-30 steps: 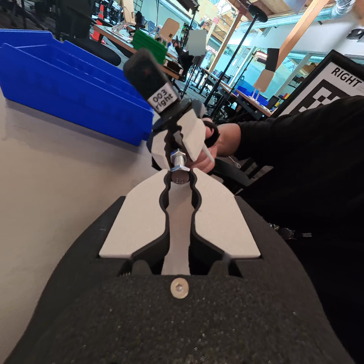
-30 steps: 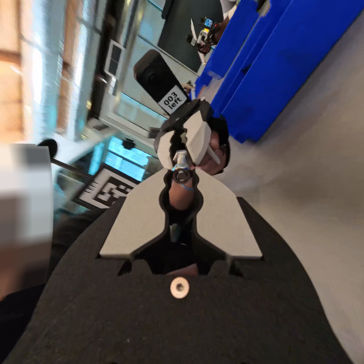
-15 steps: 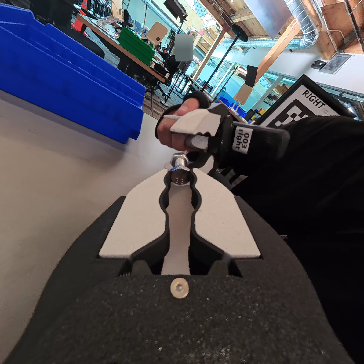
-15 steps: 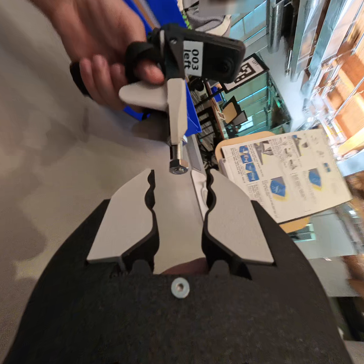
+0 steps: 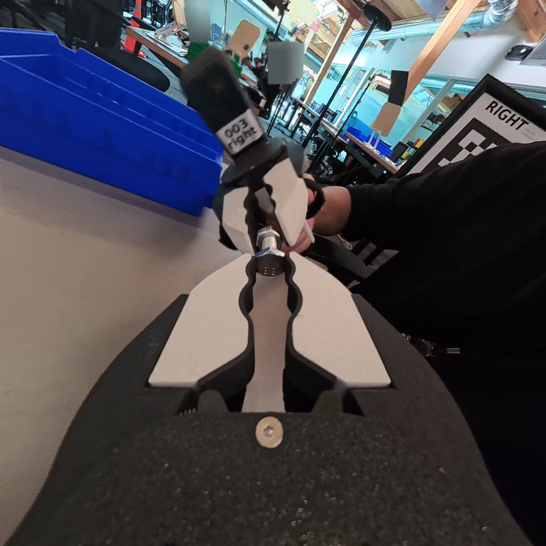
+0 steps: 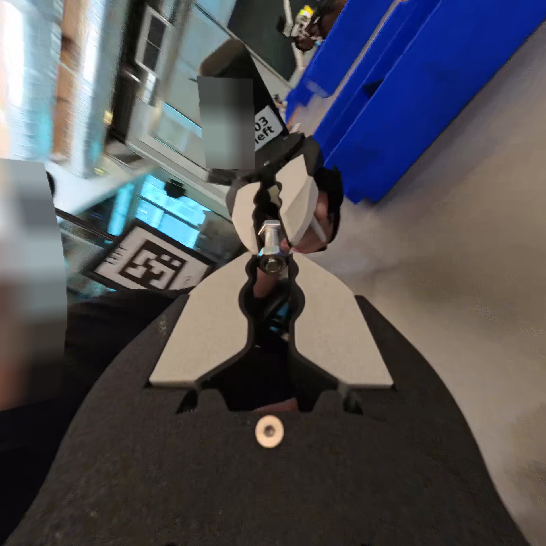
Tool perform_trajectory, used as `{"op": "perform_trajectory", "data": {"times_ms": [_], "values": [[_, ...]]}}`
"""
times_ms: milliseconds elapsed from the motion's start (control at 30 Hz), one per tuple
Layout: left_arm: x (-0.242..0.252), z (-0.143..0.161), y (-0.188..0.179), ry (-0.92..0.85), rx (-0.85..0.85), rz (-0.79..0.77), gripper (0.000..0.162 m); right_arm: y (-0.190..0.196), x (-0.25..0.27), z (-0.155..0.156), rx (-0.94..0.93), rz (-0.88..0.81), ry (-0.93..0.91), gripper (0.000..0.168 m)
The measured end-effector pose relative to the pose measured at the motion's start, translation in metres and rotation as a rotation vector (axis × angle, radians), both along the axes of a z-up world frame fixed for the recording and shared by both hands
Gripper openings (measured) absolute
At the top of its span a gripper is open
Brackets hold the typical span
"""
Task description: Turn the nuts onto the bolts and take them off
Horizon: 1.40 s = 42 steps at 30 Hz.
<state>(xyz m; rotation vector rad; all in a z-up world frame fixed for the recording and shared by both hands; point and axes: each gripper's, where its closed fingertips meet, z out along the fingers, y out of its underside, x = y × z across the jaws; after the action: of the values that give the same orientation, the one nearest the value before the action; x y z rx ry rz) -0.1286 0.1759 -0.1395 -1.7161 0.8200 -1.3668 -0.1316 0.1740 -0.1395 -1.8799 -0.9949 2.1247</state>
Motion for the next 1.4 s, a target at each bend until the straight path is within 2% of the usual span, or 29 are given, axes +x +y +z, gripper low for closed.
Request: {"op": "perform_trajectory", "data": {"times_ms": [67,167,267,333,400,467,567,667,767,967,1033,1100,1167,1200,1300,1400], "values": [[0.0,-0.003,0.001,0.017,-0.007,0.005,0.017,-0.002,0.0,-0.008,0.066,-0.004,0.012,0.02],[-0.001,-0.003,0.002,0.006,-0.017,0.008,0.017,-0.001,-0.002,-0.021,0.388,-0.098,0.0,0.052],[-0.003,-0.004,0.003,-0.002,-0.033,0.007,0.017,0.015,0.001,-0.029,0.965,-0.232,-0.056,0.061],[-0.002,-0.007,0.001,0.008,-0.05,-0.007,0.017,0.022,0.005,-0.023,1.42,-0.31,-0.091,0.059],[0.0,-0.009,0.0,0.01,-0.06,-0.017,0.017,0.022,0.008,-0.014,1.806,-0.371,-0.097,0.047],[0.003,-0.009,-0.001,0.002,-0.068,-0.028,0.017,0.015,0.007,-0.015,1.987,-0.343,-0.107,0.028],[0.003,-0.006,-0.001,-0.014,-0.068,-0.026,0.017,0.016,0.006,-0.016,1.924,-0.33,-0.148,0.018],[0.002,-0.004,-0.003,-0.008,-0.052,-0.03,0.017,0.011,0.004,-0.016,1.687,-0.27,-0.138,0.017],[0.003,-0.001,-0.005,0.011,-0.008,-0.027,0.017,0.003,0.004,-0.017,1.242,-0.178,-0.097,0.017],[0.003,-0.003,-0.001,0.025,0.01,-0.001,0.017,-0.003,0.004,-0.009,0.162,-0.028,0.002,0.017],[0.003,-0.004,0.001,0.035,0.015,0.011,0.017,-0.003,0.004,-0.009,-0.018,0.002,0.043,0.017],[0.002,-0.006,0.003,0.045,0.004,0.026,0.017,0.0,0.003,-0.012,0.054,-0.025,0.072,0.02],[0.0,-0.004,0.004,0.023,-0.002,0.025,0.017,0.004,0.002,-0.019,0.268,-0.088,0.059,0.045],[-0.001,-0.003,0.006,0.015,-0.006,0.034,0.017,0.006,0.003,-0.021,0.399,-0.121,0.052,0.05],[-0.003,-0.003,0.005,-0.007,-0.034,0.019,0.017,0.013,0.006,-0.022,0.896,-0.255,0.034,0.058],[-0.002,-0.003,0.002,-0.043,-0.081,-0.017,0.017,0.016,0.012,-0.017,1.467,-0.357,0.019,0.053]]}}
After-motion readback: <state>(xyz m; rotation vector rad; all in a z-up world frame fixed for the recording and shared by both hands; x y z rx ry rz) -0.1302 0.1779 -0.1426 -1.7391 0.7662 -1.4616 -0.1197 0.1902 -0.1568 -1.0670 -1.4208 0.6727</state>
